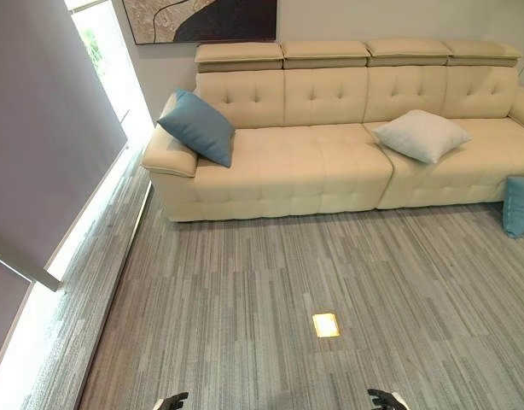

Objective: Pick up all the scattered cushions and arrange them neatly on the sofa.

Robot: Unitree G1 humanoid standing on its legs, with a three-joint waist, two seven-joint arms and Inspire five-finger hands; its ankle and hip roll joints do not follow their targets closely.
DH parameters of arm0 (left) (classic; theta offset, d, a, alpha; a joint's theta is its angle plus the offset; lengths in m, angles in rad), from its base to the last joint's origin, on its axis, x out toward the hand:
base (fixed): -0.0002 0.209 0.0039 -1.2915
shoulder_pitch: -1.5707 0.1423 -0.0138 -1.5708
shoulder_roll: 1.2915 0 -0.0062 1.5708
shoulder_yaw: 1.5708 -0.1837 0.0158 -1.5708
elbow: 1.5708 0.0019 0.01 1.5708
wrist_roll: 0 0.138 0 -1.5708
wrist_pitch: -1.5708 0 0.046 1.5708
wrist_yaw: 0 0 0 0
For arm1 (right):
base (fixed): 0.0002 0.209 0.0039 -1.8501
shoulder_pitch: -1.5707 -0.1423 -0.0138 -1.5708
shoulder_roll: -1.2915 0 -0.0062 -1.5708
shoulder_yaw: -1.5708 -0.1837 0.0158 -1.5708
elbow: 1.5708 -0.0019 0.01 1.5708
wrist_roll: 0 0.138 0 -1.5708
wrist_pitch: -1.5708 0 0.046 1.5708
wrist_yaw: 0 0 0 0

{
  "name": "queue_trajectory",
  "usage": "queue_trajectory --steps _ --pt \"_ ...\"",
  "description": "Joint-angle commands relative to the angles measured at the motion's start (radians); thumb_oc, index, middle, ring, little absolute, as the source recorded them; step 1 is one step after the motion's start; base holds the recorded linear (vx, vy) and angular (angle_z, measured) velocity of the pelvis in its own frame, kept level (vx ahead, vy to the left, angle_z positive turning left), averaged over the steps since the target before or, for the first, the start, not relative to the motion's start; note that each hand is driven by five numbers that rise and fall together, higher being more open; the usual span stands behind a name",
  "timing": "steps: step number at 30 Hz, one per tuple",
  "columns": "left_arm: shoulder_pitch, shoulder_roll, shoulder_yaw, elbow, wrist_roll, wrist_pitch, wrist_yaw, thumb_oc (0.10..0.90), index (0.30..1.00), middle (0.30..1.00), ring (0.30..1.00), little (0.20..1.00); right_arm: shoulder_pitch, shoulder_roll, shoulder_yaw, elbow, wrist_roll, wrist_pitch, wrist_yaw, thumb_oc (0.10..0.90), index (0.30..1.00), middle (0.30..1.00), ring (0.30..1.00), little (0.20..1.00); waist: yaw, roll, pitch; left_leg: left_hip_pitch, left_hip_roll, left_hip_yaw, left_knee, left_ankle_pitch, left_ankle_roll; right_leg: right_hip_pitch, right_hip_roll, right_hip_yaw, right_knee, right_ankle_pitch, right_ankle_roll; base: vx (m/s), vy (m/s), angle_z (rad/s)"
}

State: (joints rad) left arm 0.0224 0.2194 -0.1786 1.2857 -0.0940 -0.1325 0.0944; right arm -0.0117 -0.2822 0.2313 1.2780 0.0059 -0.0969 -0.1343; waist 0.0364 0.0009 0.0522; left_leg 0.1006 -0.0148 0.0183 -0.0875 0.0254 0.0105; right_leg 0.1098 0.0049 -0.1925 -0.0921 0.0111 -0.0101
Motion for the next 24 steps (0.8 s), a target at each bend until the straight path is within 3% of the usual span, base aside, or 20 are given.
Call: queue_trajectory --steps 1,14,22,24 --pt "-0.077 0.004 -0.018 0.031 0.028 -0.030 0.018 0.800 0.900 0.900 0.900 0.900 -0.049 0.006 0.030 0.032 0.005 -0.017 -0.024 0.800 0.900 0.900 0.900 0.900 -0.008 -0.026 0.001 -0.016 0.023 0.010 0.000 -0.049 -0.031 -0.001 -0.063 -0.042 0.051 -0.093 0.085 0.00 0.000 0.00" --pt "-0.092 0.003 -0.029 0.038 0.020 -0.020 0.020 0.800 0.900 0.900 0.900 0.900 -0.053 0.002 0.025 0.031 0.029 -0.019 -0.027 0.800 0.900 0.900 0.900 0.900 -0.020 -0.032 0.019 -0.036 0.040 -0.013 0.027 -0.049 -0.038 -0.028 -0.038 -0.017 0.089 -0.127 0.053 0.01 -0.047 0.07" --pt "-0.113 -0.008 -0.053 0.031 -0.001 -0.021 0.020 0.800 0.900 0.900 0.900 0.900 -0.052 0.000 0.017 0.023 0.067 -0.026 -0.032 0.800 0.900 0.900 0.900 0.900 -0.025 -0.053 0.064 -0.154 0.030 -0.018 0.218 -0.082 -0.053 -0.053 -0.035 -0.022 0.115 -0.141 0.022 -0.01 -0.051 0.19" --pt "-0.105 -0.009 -0.054 0.038 0.002 -0.020 0.024 0.800 0.900 0.900 0.900 0.900 -0.049 0.002 0.016 0.020 0.066 -0.026 -0.035 0.800 0.900 0.900 0.900 0.900 -0.026 -0.061 0.069 -0.182 0.030 0.031 0.237 -0.079 -0.050 -0.049 -0.046 -0.056 0.110 -0.141 0.028 0.09 0.055 0.24"
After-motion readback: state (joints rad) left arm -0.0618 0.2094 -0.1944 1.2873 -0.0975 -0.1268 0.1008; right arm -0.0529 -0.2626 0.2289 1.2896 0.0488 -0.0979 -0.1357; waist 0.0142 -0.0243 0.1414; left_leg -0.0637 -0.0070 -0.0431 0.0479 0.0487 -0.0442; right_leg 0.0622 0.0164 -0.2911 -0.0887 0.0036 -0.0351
